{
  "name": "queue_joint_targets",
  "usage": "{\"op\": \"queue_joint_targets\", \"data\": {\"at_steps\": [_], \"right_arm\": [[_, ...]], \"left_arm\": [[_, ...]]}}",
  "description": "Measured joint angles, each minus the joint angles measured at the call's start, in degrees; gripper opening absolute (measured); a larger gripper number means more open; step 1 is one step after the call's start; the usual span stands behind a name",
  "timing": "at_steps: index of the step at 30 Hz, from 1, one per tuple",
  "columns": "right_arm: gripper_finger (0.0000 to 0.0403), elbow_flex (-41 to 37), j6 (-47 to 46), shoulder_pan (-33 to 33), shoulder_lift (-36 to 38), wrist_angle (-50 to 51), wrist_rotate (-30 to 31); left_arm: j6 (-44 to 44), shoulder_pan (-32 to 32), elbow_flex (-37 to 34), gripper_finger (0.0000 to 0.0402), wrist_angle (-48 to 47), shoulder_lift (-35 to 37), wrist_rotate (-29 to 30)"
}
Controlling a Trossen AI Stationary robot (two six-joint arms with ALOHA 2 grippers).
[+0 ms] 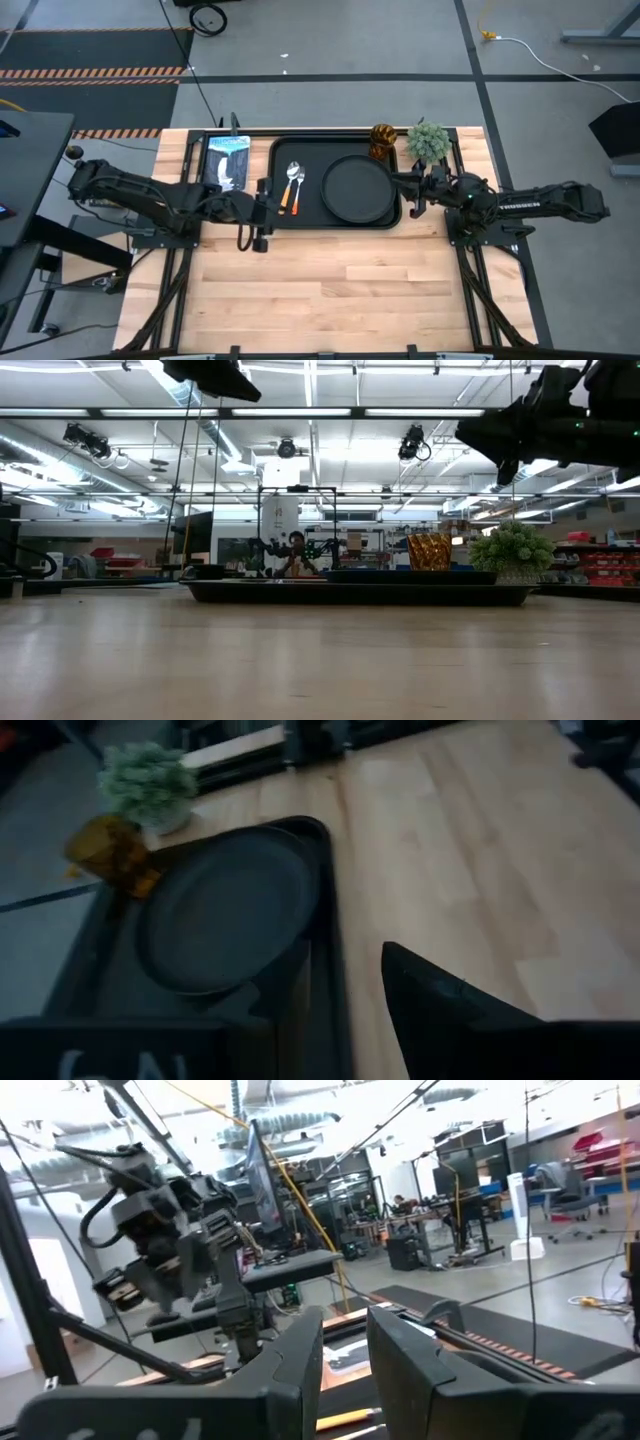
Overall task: Pick and place plate/cup/fork/spoon on tray
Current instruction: Return to Home Position
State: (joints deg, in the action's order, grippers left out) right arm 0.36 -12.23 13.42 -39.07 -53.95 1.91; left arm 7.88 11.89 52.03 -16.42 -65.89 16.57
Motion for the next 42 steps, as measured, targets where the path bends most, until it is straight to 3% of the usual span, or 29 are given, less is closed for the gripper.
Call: {"op": "queue_joint_targets", "data": {"at_steps": [8, 13, 21, 30, 35, 42], "right_arm": [[0.0089, 0.0, -0.2, 1.2, 0.0, 0.0, 3.3], [0.0089, 0.0, 0.4, 1.2, 0.0, -0.4, 8.1], [0.0089, 0.0, 0.3, 1.2, 0.0, -0.3, 7.6], [0.0089, 0.0, 0.3, 1.2, 0.0, -0.4, 7.4], [0.0089, 0.0, 0.3, 1.2, 0.0, -0.4, 7.4], [0.0089, 0.0, 0.4, 1.2, 0.0, -0.4, 7.5]], "left_arm": [[-1.4, 1.9, -7.5, 0.0116, 4.9, 3.4, -1.5], [-3.0, 2.0, -11.8, 0.0104, 8.3, 10.8, -3.2], [-5.9, 4.0, -19.4, 0.0088, 13.5, 23.3, -5.6], [-16.7, 6.9, -23.6, 0.0075, 12.7, 35.3, -5.6], [-22.4, 7.6, -23.6, 0.0077, 13.0, 37.8, -5.5], [-20.5, 7.6, -23.6, 0.0078, 12.8, 37.9, -5.5]]}}
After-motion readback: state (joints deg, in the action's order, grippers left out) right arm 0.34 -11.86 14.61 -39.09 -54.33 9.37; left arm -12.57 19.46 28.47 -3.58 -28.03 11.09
